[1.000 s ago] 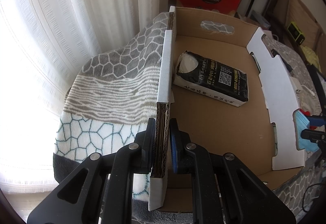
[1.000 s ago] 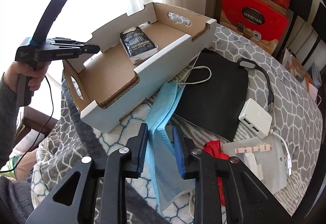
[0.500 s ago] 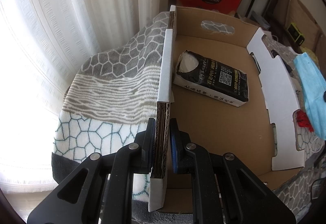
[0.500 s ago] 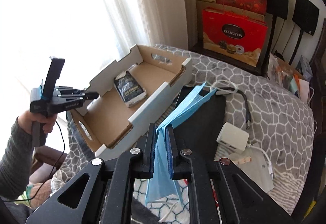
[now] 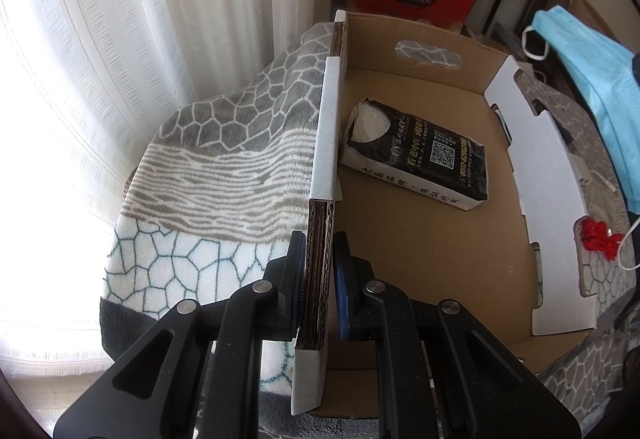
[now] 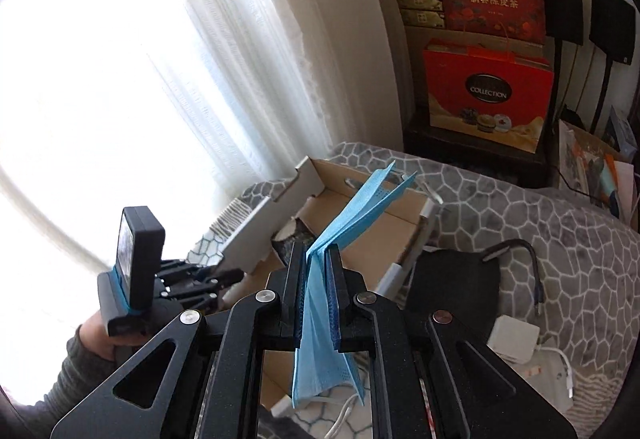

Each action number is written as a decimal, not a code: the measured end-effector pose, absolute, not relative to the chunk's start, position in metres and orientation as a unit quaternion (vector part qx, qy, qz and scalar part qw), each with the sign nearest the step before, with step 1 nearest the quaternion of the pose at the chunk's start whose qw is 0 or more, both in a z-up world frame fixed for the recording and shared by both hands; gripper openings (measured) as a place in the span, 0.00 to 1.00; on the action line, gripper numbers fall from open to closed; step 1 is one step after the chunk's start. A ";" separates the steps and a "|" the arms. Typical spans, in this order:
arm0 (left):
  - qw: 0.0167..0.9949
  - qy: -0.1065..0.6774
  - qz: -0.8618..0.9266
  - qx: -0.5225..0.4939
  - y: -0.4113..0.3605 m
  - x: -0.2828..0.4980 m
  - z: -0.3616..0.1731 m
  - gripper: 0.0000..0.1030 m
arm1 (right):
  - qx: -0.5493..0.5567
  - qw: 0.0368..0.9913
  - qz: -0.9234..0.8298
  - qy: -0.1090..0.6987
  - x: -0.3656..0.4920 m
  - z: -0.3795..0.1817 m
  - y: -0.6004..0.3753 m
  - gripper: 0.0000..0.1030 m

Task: Organize objects
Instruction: 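Carry the blue mask with the right tool into the cardboard box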

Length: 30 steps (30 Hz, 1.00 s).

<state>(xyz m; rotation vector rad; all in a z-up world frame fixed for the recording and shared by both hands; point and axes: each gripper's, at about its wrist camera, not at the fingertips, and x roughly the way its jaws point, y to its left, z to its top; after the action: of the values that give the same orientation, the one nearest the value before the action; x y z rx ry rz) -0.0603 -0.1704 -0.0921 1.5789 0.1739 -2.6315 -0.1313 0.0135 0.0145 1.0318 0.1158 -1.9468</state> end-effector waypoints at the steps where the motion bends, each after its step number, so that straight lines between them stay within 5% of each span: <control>1: 0.034 0.057 -0.856 0.513 -0.170 -0.060 -0.092 0.12 | 0.420 0.454 -0.785 0.045 -0.132 0.013 0.005 0.08; 6: 0.032 0.063 -0.855 0.514 -0.171 -0.059 -0.092 0.12 | 0.423 0.445 -0.787 0.059 -0.139 0.002 -0.027 0.14; 7: 0.032 0.063 -0.855 0.514 -0.171 -0.059 -0.092 0.12 | 0.429 0.440 -0.786 0.066 -0.144 -0.002 -0.032 0.19; 9: 0.032 0.063 -0.855 0.514 -0.172 -0.059 -0.092 0.12 | 0.443 0.428 -0.785 0.071 -0.150 -0.010 -0.037 0.46; 10: 0.032 0.064 -0.855 0.514 -0.171 -0.059 -0.092 0.12 | 0.449 0.424 -0.784 0.066 -0.153 -0.014 -0.037 0.49; 24: 0.032 0.063 -0.853 0.517 -0.170 -0.060 -0.091 0.12 | 0.463 0.399 -0.790 0.054 -0.167 -0.018 -0.001 0.51; 30: 0.032 0.065 -0.853 0.517 -0.173 -0.062 -0.093 0.12 | 0.463 0.429 -0.768 0.112 -0.146 -0.028 -0.023 0.52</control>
<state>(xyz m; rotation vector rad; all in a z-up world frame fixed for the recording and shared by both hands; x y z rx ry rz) -0.0622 -0.1726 -0.0925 1.5908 0.1993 -2.6261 -0.1464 -0.0230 -0.0282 1.1564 0.2803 -1.9163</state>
